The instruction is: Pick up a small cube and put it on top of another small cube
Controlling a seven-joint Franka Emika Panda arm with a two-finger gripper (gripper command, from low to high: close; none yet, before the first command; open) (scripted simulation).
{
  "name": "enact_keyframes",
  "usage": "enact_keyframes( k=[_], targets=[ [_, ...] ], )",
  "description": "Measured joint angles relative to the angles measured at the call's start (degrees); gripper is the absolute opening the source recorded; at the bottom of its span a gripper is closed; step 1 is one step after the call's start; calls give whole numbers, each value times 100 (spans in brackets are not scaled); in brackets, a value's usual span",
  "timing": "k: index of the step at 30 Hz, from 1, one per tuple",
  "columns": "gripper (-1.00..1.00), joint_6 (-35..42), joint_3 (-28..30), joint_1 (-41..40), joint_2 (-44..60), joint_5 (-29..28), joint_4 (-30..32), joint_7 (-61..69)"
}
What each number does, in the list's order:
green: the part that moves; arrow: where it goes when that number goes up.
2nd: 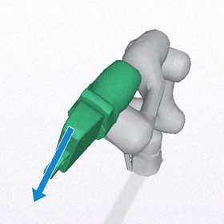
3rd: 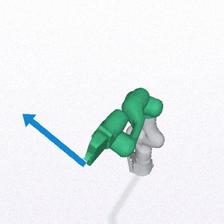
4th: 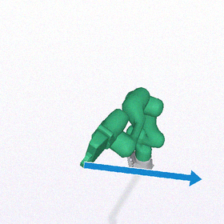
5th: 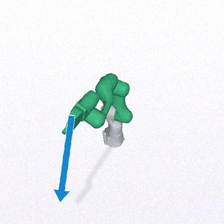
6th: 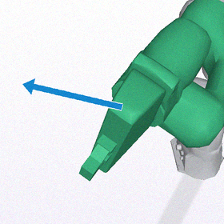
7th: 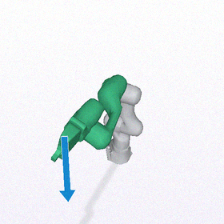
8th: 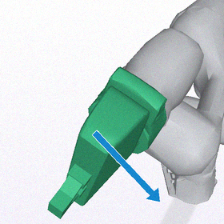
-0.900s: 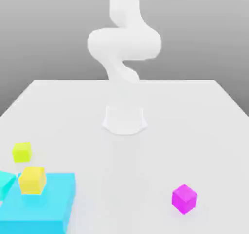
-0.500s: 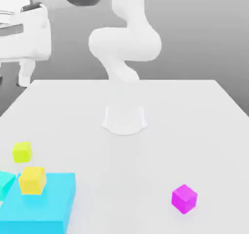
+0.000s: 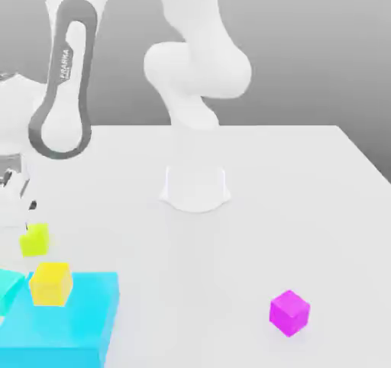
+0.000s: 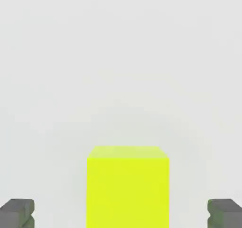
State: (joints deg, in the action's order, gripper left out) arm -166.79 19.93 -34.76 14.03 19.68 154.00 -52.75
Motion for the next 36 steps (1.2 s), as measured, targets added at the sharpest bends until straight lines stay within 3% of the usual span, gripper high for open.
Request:
enact_keyframes(
  k=[3,4,11,19,27,32,33,36],
  targets=[
    [0,-368,-700,-590,484,499,-121,381],
    [-100,-437,-831,-701,573,588,-143,450],
    [-100,-431,-838,-717,558,539,-138,409],
    [-100,447,269,66,-647,-1024,145,-793],
    [-100,1779,-150,844,-521,-1402,-1330,-2238],
    [-100,1274,-489,800,316,-951,-1630,-2115],
    [100,1174,-542,763,430,-886,-1641,-2072],
    [100,1174,-542,763,430,-886,-1641,-2072]
  ],
)
